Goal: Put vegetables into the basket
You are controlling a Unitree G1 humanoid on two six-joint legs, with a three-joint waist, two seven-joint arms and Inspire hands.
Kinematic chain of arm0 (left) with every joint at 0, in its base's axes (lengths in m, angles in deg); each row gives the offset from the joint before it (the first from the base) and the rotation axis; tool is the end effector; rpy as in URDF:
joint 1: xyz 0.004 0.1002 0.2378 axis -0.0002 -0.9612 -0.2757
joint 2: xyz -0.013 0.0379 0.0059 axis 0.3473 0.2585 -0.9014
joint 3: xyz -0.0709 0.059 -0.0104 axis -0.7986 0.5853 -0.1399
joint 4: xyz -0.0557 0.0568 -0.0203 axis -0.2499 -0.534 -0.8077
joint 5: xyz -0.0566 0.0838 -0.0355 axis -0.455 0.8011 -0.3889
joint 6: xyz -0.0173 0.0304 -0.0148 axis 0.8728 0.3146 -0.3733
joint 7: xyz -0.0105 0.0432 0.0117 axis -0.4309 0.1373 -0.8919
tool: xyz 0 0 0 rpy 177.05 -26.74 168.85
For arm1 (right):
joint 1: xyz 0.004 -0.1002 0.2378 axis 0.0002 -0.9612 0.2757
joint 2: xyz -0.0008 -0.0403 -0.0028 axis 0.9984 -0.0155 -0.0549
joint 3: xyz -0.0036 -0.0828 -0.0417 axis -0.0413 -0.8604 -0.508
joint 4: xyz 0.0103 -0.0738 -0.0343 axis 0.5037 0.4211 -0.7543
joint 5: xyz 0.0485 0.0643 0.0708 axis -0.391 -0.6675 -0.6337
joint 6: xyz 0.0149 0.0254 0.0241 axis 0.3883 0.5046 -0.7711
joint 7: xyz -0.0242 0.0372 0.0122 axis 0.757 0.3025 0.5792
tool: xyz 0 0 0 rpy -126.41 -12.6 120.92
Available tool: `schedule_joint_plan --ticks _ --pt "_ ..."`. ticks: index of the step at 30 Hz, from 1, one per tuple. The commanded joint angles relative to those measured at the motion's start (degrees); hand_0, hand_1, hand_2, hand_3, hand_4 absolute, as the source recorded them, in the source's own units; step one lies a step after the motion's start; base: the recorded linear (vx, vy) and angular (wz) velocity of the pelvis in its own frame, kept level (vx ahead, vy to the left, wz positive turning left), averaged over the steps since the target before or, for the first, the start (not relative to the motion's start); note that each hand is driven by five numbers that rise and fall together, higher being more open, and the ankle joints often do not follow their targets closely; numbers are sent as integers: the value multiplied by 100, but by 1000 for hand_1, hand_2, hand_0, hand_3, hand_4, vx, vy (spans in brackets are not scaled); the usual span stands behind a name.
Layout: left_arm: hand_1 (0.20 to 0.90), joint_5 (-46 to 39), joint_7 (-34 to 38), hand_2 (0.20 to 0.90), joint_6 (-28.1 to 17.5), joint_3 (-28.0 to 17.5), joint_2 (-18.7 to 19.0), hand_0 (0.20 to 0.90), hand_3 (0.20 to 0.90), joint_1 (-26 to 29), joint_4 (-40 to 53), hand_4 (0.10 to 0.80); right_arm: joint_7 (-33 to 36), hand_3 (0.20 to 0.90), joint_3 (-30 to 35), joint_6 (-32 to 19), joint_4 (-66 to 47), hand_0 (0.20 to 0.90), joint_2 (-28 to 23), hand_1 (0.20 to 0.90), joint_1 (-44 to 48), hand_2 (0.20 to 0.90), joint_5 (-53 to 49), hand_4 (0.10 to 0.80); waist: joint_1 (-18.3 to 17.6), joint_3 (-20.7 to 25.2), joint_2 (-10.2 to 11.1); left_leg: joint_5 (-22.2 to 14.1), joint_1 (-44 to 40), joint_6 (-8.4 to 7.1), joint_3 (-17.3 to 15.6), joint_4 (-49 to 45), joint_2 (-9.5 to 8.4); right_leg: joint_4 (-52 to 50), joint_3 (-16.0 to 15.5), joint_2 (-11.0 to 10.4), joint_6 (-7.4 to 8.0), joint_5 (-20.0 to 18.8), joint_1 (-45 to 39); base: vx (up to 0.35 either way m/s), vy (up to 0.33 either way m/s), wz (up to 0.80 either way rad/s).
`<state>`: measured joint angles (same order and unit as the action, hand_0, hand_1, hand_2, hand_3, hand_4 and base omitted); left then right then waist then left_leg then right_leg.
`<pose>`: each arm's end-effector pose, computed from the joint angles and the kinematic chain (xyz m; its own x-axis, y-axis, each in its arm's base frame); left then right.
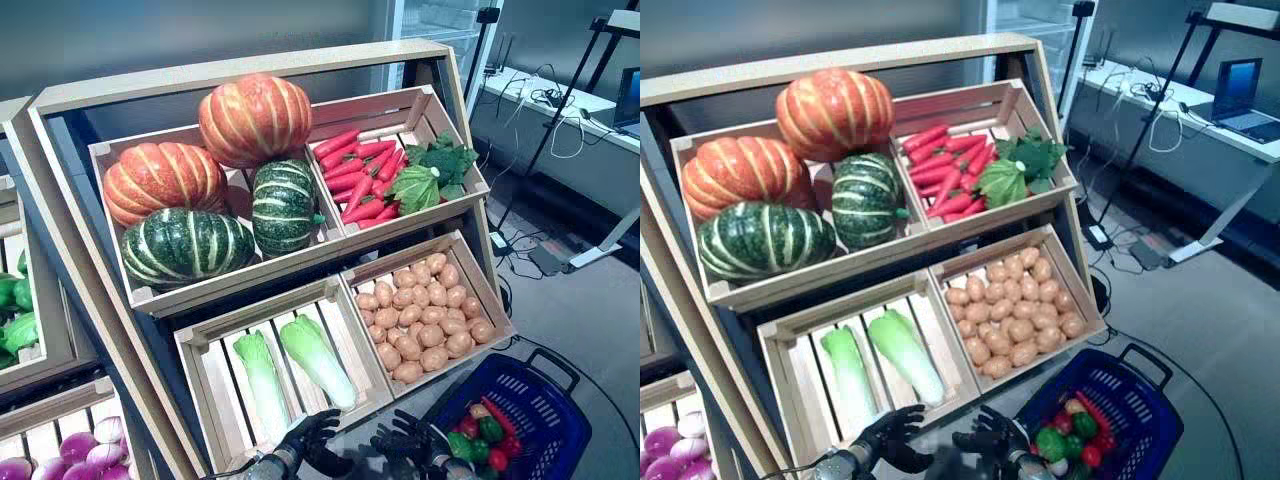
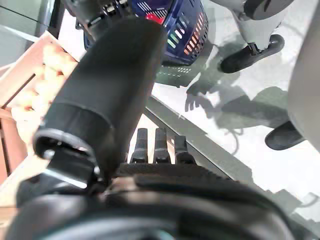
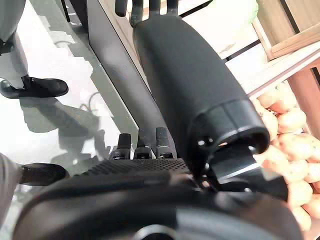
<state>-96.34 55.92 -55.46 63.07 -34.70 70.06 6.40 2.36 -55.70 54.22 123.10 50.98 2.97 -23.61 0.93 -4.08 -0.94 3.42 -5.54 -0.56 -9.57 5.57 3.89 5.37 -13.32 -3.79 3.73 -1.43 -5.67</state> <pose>0.1116 0.1586 -0.0979 0.6167 -0.2945 -0.7300 0.4596 0.8876 0.0301 0.1083 -0.1557 -0.1037 0.5771 0.0911 -0.8116 0.0649 0.9855 0.1568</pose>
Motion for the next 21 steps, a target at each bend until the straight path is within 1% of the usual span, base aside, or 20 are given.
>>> schedule_joint_plan --ticks 1,5,7,8,9,11,14,15,16,17,19,20,21 --pt "900 -134 -168 900 -616 121 -59 900 900 769 267 800 -71 900 49 -405 114 900 27 900 670 900 -178 800 2 -219 -53 -771 -347 139 76 -57 -235 -37 -482 -103 -120 365 -400 -35 15 0" --pt "900 35 -177 900 -644 152 -9 900 900 806 391 800 -152 900 134 -356 161 900 -12 900 683 900 -174 800 -2 -246 -79 -776 -356 147 94 -57 -246 -37 -466 -98 -122 367 -406 -18 10 0" --pt "900 278 -92 900 -785 182 8 900 900 797 383 800 -191 900 158 -347 188 900 -27 900 693 900 -162 800 -3 -244 -83 -782 -368 147 88 -57 -247 -37 -465 -97 -125 372 -416 0 0 0" --pt "900 482 122 900 -873 258 42 900 900 811 463 800 -190 900 146 -327 188 900 -30 900 718 900 -192 800 -8 -242 -88 -783 -370 141 85 -57 -246 -37 -451 -95 -121 368 -415 0 0 0" --pt "900 495 197 900 -943 285 61 900 900 815 505 800 -187 900 141 -314 186 900 -31 900 730 900 -223 800 -9 -240 -89 -779 -369 137 84 -57 -246 -37 -445 -95 -118 364 -412 0 0 0" --pt "900 485 252 900 -921 288 143 900 900 880 751 800 -150 900 137 -278 169 900 -36 900 745 900 -287 800 -8 -241 -89 -795 -385 131 79 -57 -248 -37 -428 -88 -112 369 -419 0 0 0" --pt "900 888 662 900 -1148 259 345 900 900 957 1242 800 -153 900 170 -181 110 900 -99 900 754 900 -332 800 -11 -253 -101 -803 -389 120 60 -57 -242 -37 -420 -82 -110 373 -413 0 0 0" --pt "900 1101 875 900 -1158 233 489 900 900 1004 1535 800 -148 900 184 -138 60 900 -130 900 733 900 -322 800 -9 -259 -106 -805 -387 118 56 -57 -241 -37 -420 -81 -112 376 -411 0 0 0" --pt "900 1861 1416 900 -1202 148 838 900 900 1087 2120 800 -116 900 241 -38 -53 900 -204 900 673 900 -287 800 6 -265 -126 -806 -381 111 50 -57 -237 -37 -435 -80 -117 384 -409 0 0 0" --pt "900 2165 1582 900 -1235 125 944 900 900 1105 2259 800 -115 900 257 -23 -79 900 -225 900 652 900 -281 800 9 -268 -131 -804 -379 110 47 -57 -236 -37 -440 -79 -118 385 -409 0 0 0" --pt "900 3253 2102 900 -1233 -97 1463 900 900 1188 2855 800 -158 900 370 12 -149 900 -330 900 549 900 -224 800 25 -261 -166 -796 -368 107 55 -57 -236 -37 -479 -83 -119 393 -412 0 0 0" --pt "900 4029 2585 900 -1253 -193 1789 900 900 1260 3046 800 -205 900 443 29 -159 900 -396 900 496 900 -191 800 25 -246 -186 -797 -369 101 46 -57 -237 -37 -502 -83 -117 398 -421 0 0 0" --pt "900 4713 2816 900 -1213 -260 2079 900 900 1334 3155 800 -244 900 479 16 -157 900 -434 900 436 900 -171 800 15 -226 -197 -797 -368 99 39 -57 -243 -37 -519 -86 -111 399 -427 0 0 0"
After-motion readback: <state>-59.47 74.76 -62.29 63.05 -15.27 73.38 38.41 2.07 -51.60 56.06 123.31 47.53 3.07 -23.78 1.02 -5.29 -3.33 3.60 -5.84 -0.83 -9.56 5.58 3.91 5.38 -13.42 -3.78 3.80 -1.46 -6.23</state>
